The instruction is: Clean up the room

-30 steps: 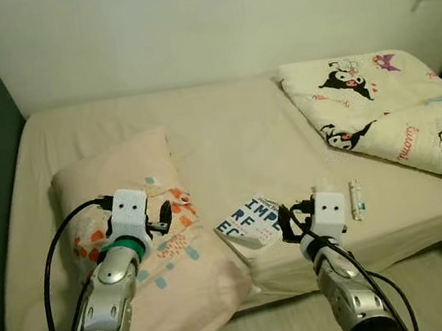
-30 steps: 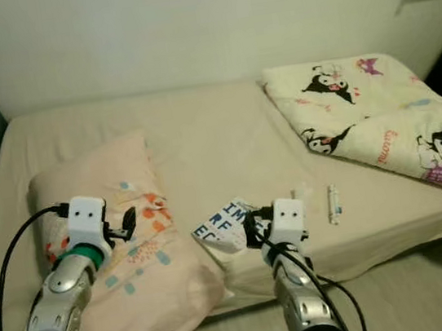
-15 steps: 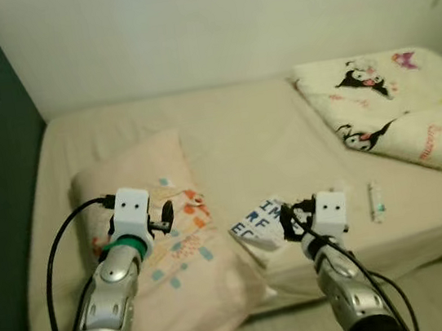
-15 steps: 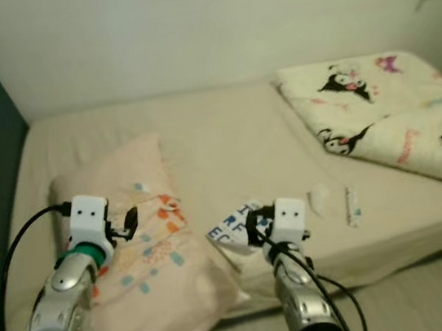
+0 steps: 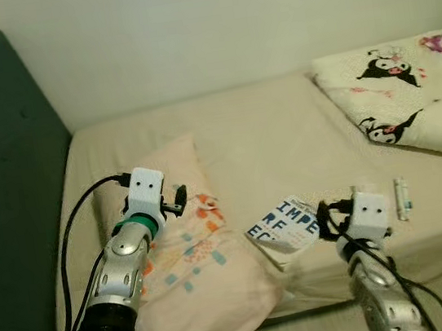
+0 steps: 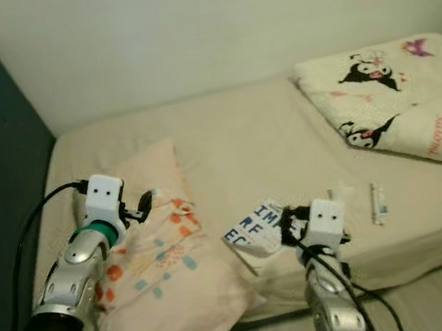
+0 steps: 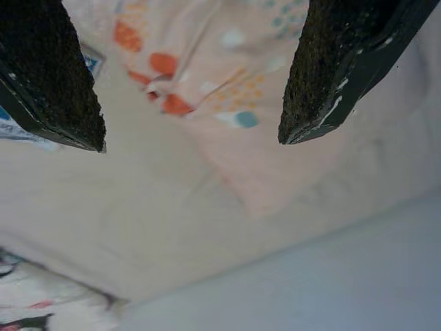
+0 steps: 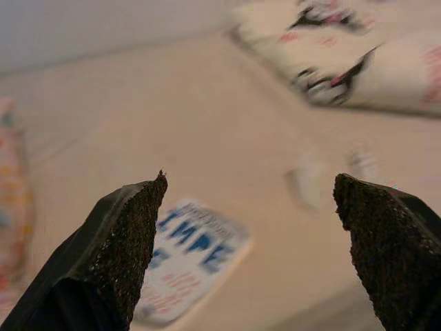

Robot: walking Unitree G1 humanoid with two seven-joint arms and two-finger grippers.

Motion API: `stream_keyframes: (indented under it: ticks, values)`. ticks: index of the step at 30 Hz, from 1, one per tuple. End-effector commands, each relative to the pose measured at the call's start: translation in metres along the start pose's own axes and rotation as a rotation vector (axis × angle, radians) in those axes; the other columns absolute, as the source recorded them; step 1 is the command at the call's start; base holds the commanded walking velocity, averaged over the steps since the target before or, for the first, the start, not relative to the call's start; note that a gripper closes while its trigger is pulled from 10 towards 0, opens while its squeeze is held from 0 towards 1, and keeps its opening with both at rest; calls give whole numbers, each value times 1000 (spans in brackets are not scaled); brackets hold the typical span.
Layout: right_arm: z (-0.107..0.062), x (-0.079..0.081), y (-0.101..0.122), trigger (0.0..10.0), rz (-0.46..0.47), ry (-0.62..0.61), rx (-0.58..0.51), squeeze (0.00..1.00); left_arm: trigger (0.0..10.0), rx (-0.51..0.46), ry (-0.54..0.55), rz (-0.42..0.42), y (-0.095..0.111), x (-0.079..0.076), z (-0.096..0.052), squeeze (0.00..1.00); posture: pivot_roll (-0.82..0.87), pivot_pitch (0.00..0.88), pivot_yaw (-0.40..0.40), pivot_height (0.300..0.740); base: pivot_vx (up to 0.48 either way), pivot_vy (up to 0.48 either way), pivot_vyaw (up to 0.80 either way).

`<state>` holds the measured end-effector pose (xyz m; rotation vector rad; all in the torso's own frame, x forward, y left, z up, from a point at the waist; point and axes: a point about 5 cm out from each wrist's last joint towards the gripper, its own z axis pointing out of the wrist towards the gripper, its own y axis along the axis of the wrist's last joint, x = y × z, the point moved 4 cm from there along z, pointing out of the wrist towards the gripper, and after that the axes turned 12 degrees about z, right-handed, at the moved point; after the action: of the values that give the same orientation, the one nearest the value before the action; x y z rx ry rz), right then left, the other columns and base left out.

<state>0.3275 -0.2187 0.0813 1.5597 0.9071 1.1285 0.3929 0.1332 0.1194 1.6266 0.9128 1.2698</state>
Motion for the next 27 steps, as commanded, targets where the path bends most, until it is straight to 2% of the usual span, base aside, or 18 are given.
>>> stream_keyframes:
  ticks: [1,3,4,5,6,9,10,11,12,13,14,15,17,18,27]
  values:
    - [-4,-6,7,10000,-12,-13,0,0,10000,13,-19,9,-6,-5,0,0,-73,4,63,740,0,0,0]
    - [-5,-6,12,10000,-10,-10,-8,0,10000,11,-23,6,-6,-5,1,0,-67,14,59,740,0,0,0]
    - [-6,-6,8,10000,21,-8,-3,0,10000,24,-24,-44,-8,-7,1,0,-61,15,92,740,0,0,0]
    - [-6,-6,8,10000,21,-8,-3,0,10000,24,-24,-44,-8,-7,1,0,-61,15,92,740,0,0,0]
    - [-7,-2,-1,10000,33,10,16,0,10000,33,-22,-88,-8,-9,1,0,-43,0,123,740,0,0,0]
    - [-7,5,-13,10000,27,42,37,0,10000,28,-27,-103,-8,-11,-1,0,-9,12,120,740,0,0,0]
    - [-6,12,-25,10000,20,68,60,0,10000,27,-12,-145,-9,-10,-4,0,-9,12,120,740,0,0,0]
    - [-6,12,-25,10000,20,68,60,0,10000,27,-12,-145,-9,-10,-4,0,-9,12,120,740,0,0,0]
    - [-6,21,-33,10000,38,81,88,0,10000,25,16,-135,-11,-5,-7,0,6,16,108,740,0,0,0]
    - [-6,21,-33,10000,38,81,88,0,10000,25,16,-135,-11,-5,-7,0,6,16,108,740,0,0,0]
    - [-6,34,-39,10000,44,106,114,0,10000,30,49,-129,-15,1,-10,0,21,21,92,740,0,0,0]
    - [-6,34,-39,10000,44,106,114,0,10000,30,49,-129,-15,1,-10,0,21,21,92,740,0,0,0]
    - [-5,58,-43,10000,50,169,144,0,10000,55,97,-114,-25,11,-15,0,37,23,82,740,0,0,0]
    - [-5,64,-43,10000,27,194,142,0,10000,68,109,-106,-29,13,-17,0,37,23,82,740,0,0,0]
    - [-1,64,-44,10000,41,210,172,0,10000,111,143,-83,-49,22,-34,0,58,17,37,740,0,0,0]
